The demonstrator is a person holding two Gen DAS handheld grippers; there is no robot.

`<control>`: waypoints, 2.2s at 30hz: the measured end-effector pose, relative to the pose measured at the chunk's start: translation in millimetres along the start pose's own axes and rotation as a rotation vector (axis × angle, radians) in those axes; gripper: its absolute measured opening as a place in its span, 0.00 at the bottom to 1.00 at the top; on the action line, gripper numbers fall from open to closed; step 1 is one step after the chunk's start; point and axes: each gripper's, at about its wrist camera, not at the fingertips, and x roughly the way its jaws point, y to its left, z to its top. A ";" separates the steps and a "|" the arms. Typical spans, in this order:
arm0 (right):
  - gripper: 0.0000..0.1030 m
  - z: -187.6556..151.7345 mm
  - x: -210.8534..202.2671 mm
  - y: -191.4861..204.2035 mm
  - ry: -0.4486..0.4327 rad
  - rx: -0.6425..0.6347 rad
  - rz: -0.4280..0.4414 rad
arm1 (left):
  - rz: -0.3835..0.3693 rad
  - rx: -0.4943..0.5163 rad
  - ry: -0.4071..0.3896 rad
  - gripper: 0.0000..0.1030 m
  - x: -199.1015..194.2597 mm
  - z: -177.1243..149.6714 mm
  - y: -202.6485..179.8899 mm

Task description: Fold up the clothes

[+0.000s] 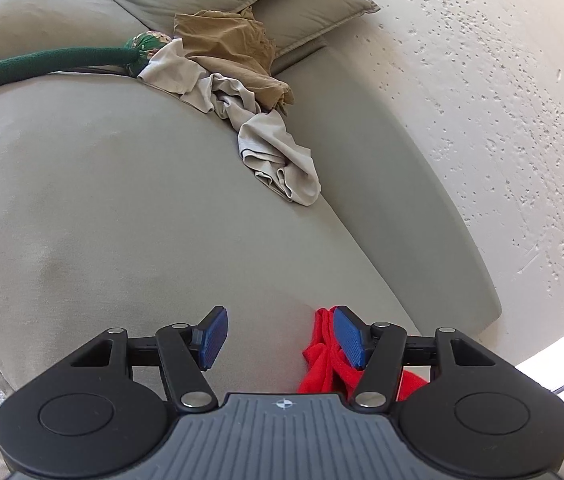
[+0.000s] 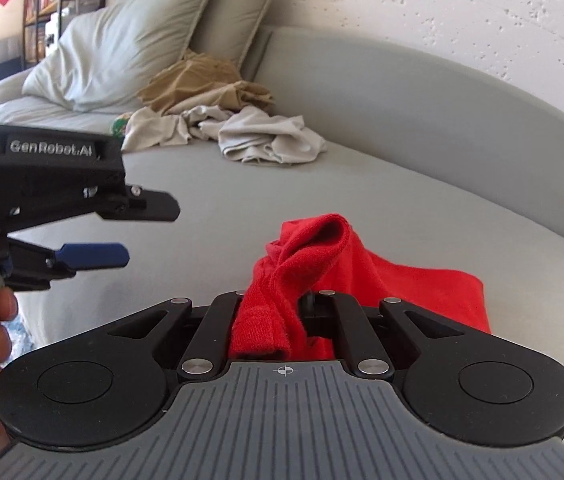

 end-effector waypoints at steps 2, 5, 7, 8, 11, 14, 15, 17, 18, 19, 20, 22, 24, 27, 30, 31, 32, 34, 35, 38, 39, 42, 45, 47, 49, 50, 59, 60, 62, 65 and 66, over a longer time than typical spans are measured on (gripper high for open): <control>0.15 -4.3 4.3 5.0 0.022 -0.039 0.033 | 0.005 -0.004 -0.005 0.55 -0.3 0.7 1.4; 0.43 -7.9 -4.7 -3.8 0.059 -0.030 0.228 | -0.006 -0.019 -0.021 0.55 -4.2 1.7 4.6; 0.48 -12.6 -23.8 -18.6 0.077 0.017 0.353 | -0.021 -0.019 -0.027 0.55 -7.0 1.3 4.6; 0.49 -15.2 -34.5 -27.3 0.087 0.050 0.406 | -0.029 -0.016 -0.030 0.55 -8.3 0.8 3.9; 0.54 -23.7 -66.3 -64.8 0.120 0.184 0.469 | -0.059 0.020 -0.035 0.55 -11.1 -2.0 -3.6; 0.56 -30.7 -90.2 -110.5 0.123 0.318 0.400 | -0.200 0.150 0.007 0.41 -10.7 -11.6 -27.9; 0.56 -33.6 -96.1 -127.0 0.113 0.367 0.365 | -0.253 0.204 0.029 0.30 -9.8 -16.5 -38.3; 0.56 -39.7 -97.7 -152.9 0.088 0.443 0.266 | -0.337 0.341 0.088 0.19 -5.2 -32.3 -64.8; 0.51 -42.6 -94.3 -164.4 0.079 0.474 0.208 | -0.331 0.418 0.119 0.18 -0.5 -43.2 -78.7; 0.44 -45.2 -87.1 -169.3 0.077 0.483 0.166 | -0.312 0.489 0.151 0.17 5.0 -54.2 -90.8; 0.26 -47.8 -79.9 -173.4 0.076 0.489 0.127 | -0.273 0.553 0.187 0.16 12.0 -65.6 -99.8; 0.20 -53.5 -63.5 -164.4 0.082 0.423 0.125 | -0.139 0.656 0.231 0.18 24.7 -84.9 -110.4; 0.20 -59.2 -47.1 -155.5 0.089 0.358 0.123 | 0.038 0.693 0.229 0.12 34.1 -94.8 -108.0; 0.19 -67.8 -22.5 -142.1 0.098 0.260 0.120 | 0.070 0.610 0.238 0.12 33.0 -88.7 -94.4; 0.17 -74.6 -24.4 -140.1 0.089 0.211 0.119 | 0.033 0.580 0.237 0.12 27.8 -83.8 -86.5; 0.17 -73.0 -29.1 -146.4 0.101 0.241 0.130 | 0.000 0.571 0.232 0.10 24.1 -82.1 -87.1; 0.18 -71.4 -33.9 -152.8 0.110 0.270 0.140 | -0.032 0.561 0.226 0.09 20.3 -80.4 -87.7; 0.23 -66.5 -43.1 -167.4 0.076 0.336 0.159 | -0.093 0.553 0.214 0.16 18.4 -78.6 -94.7; 0.23 -64.0 -47.1 -174.4 0.059 0.367 0.169 | -0.108 0.553 0.220 0.16 20.7 -77.3 -100.0; 0.23 -52.8 -33.7 -189.8 0.014 0.437 0.227 | -0.079 0.555 0.225 0.16 38.6 -73.0 -122.1; 0.23 -50.0 -24.0 -196.6 0.014 0.486 0.265 | -0.079 0.547 0.228 0.17 47.5 -69.4 -125.4; 0.23 -52.2 17.1 -223.7 0.032 0.738 0.373 | -0.107 0.484 0.263 0.19 79.5 -56.4 -127.9; 0.23 -61.0 58.5 -244.8 0.052 0.964 0.542 | -0.150 0.368 0.305 0.19 114.7 -44.5 -116.1; 0.24 -68.8 89.0 -252.1 0.096 1.079 0.658 | -0.151 0.274 0.318 0.18 135.3 -37.4 -102.4; 0.12 -77.8 118.0 -255.8 0.170 1.144 0.711 | -0.096 0.140 0.320 0.11 151.6 -31.3 -79.4; 0.05 -82.4 131.8 -257.0 0.186 1.165 0.701 | -0.065 0.082 0.319 0.07 159.0 -28.3 -68.9; 0.07 -58.2 157.2 -283.9 0.089 1.095 0.307 | 0.101 -0.115 0.085 0.11 145.6 -5.7 -35.3; 0.09 -55.7 151.2 -287.2 0.083 1.096 0.244 | 0.098 -0.097 0.068 0.11 135.5 -3.5 -36.0; 0.09 -53.8 133.1 -290.6 0.078 1.086 0.218 | 0.083 -0.051 0.053 0.18 112.7 -0.7 -39.5; 0.27 -51.9 97.4 -284.3 0.105 1.009 0.261 | 0.060 0.047 0.078 0.35 76.8 -0.4 -48.7; 0.47 -52.7 85.5 -281.5 0.115 0.983 0.282 | 0.060 0.097 0.096 0.42 64.6 -1.9 -52.8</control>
